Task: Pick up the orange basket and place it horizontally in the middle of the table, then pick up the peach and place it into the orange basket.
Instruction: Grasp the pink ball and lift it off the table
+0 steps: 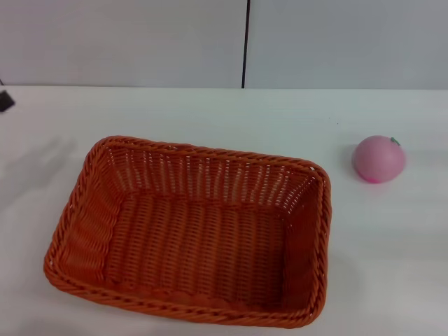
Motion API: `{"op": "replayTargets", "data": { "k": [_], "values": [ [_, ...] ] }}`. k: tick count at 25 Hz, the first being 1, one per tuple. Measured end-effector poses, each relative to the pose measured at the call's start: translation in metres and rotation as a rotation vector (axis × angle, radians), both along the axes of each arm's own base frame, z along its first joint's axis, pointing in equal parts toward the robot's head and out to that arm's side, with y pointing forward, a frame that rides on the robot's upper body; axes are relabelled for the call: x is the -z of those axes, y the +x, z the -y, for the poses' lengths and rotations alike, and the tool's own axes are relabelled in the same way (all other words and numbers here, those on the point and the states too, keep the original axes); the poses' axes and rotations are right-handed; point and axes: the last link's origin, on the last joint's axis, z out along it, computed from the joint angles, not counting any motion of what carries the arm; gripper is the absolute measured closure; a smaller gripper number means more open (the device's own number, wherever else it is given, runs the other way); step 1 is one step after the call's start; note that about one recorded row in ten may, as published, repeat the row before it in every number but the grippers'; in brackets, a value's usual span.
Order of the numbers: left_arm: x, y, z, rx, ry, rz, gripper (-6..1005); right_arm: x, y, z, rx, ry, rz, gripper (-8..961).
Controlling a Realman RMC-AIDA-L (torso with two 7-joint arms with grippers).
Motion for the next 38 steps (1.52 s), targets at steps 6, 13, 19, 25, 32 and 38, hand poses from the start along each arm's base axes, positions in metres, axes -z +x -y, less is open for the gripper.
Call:
{"op": "replayTargets", "data": {
  "k": [6,13,19,25,32,38],
  "values": [
    [0.034,0.017,-0.019,0.129,0.380,-0.073,597,-0.035,-0.010,-0.015,-0.069,-0.434,-0.024,128],
    [0.057,0.022,-0.030,0.158,0.450,-0.128,577,-0.050,-0.035,-0.032,0.031,-0.902,0.081,128],
    [0.065,0.029,-0.043,0.164,0.460,-0.130,437,-0.057,-0.054,-0.044,0.108,-1.105,0.163,128],
    [0.071,0.034,-0.047,0.178,0.476,-0.131,278,-0.039,-0.073,-0.066,0.168,-1.269,0.293,128],
    [0.075,0.033,-0.046,0.161,0.467,-0.123,192,0.006,-0.093,-0.095,0.160,-1.323,0.411,129],
    [0.081,0.032,-0.043,0.147,0.453,-0.107,193,0.024,-0.098,-0.105,0.170,-1.349,0.472,129]
  ]
}}
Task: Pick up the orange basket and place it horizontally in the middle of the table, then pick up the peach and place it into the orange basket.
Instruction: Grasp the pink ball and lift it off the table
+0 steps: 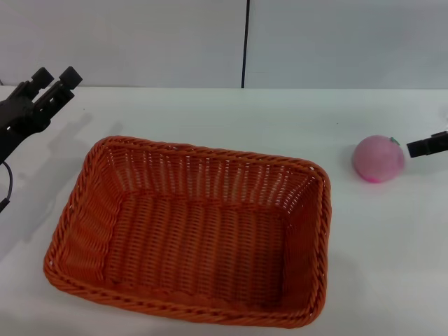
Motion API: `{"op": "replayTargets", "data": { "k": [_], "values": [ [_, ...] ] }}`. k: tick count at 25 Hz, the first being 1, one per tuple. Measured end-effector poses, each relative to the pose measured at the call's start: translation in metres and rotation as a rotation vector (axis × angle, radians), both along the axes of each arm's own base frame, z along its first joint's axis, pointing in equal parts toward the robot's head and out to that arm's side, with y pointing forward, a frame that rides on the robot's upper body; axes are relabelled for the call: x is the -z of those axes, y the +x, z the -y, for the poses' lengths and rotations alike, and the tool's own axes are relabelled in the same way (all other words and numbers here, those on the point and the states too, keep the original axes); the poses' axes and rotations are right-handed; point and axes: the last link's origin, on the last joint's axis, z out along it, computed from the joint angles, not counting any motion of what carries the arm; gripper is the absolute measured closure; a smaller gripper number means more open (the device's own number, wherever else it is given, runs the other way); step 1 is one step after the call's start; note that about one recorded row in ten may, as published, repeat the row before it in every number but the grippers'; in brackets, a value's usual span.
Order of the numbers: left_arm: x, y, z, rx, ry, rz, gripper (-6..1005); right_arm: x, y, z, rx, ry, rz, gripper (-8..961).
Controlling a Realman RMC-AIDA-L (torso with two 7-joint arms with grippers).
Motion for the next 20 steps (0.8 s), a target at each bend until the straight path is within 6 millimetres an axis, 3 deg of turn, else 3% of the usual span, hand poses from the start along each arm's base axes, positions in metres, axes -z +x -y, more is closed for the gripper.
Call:
{"op": "replayTargets", "data": {
  "k": [20],
  "values": [
    [0.000,-0.005,0.005,-0.029,-0.004,0.022,197,0.030,0.001,-0.006,-0.026,0.010,0.033,157]
  ]
}}
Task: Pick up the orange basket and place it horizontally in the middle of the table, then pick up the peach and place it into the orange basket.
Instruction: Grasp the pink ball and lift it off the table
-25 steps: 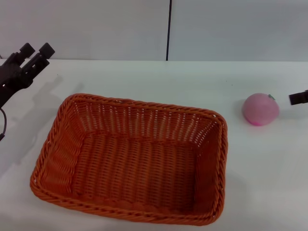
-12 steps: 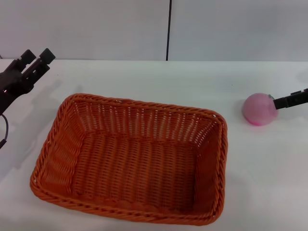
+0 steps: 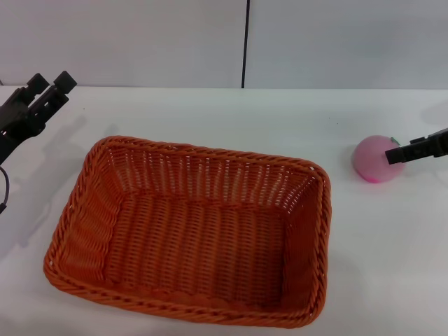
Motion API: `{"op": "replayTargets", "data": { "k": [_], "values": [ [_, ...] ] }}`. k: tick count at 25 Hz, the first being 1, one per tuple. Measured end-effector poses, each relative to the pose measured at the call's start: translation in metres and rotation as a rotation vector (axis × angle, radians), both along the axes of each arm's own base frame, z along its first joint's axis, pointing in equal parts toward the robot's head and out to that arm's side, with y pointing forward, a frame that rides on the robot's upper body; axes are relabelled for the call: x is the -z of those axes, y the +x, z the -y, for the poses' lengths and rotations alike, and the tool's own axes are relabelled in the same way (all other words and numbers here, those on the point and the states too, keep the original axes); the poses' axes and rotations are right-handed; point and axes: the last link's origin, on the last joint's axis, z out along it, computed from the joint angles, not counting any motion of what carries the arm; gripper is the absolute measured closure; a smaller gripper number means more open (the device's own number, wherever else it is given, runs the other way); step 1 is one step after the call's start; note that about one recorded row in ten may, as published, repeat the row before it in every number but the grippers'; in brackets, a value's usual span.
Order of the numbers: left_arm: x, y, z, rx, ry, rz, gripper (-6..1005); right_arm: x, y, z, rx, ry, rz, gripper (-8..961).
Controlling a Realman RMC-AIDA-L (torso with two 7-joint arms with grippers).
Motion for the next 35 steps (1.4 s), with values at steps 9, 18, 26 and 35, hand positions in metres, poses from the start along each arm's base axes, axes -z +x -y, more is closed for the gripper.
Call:
{"op": "replayTargets", "data": {
  "k": [9,18,26,35],
  "values": [
    [-0.004,-0.003,0.000,-0.021,0.000,0.025,198,0.008,-0.001,-0.002,-0.027,0.017,0.006,368],
    [-0.004,-0.003,-0.002,-0.028,0.000,0.021,199,0.013,-0.006,-0.002,-0.040,0.008,-0.003,701],
    [-0.003,-0.003,-0.002,-0.030,-0.002,0.023,199,0.013,-0.004,0.001,-0.036,-0.001,-0.008,876],
    [-0.002,-0.004,0.000,-0.036,-0.004,0.028,199,0.002,-0.012,0.005,-0.067,0.003,-0.027,928]
  ]
}}
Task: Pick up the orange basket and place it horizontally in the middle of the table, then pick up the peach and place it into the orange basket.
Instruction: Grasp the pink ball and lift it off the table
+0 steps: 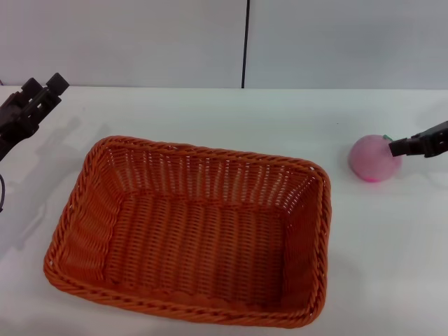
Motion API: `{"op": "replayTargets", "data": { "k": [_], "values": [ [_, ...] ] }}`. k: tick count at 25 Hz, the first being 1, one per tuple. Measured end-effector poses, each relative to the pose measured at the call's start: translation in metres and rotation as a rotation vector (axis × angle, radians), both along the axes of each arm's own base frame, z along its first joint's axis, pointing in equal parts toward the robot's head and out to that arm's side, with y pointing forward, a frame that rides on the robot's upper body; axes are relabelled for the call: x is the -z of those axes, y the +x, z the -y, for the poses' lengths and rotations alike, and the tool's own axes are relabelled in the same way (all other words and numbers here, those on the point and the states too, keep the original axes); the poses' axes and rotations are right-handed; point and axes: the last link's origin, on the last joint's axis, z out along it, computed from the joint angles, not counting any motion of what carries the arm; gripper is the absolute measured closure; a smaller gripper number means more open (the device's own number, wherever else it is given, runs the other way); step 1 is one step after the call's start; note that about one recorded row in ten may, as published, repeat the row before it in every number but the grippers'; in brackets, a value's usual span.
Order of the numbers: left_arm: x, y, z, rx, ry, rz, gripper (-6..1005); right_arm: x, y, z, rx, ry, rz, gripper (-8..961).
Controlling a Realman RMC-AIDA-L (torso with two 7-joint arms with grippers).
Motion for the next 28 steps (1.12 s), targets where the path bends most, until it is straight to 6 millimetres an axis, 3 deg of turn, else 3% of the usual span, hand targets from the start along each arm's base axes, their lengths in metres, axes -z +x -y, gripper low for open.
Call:
{"op": "replayTargets", "data": {
  "k": [14,19,28],
  "values": [
    [0.001,-0.004,0.005,-0.015,-0.002,0.004,199,0.005,-0.003,-0.004,-0.007,0.017,0.015,708],
    [0.002,-0.005,0.007,-0.019,-0.003,0.006,199,0.014,-0.001,-0.008,0.005,0.005,0.038,483],
    [0.002,-0.005,0.007,-0.022,-0.003,0.006,199,0.027,0.001,-0.014,0.010,-0.010,0.079,490]
  ]
}}
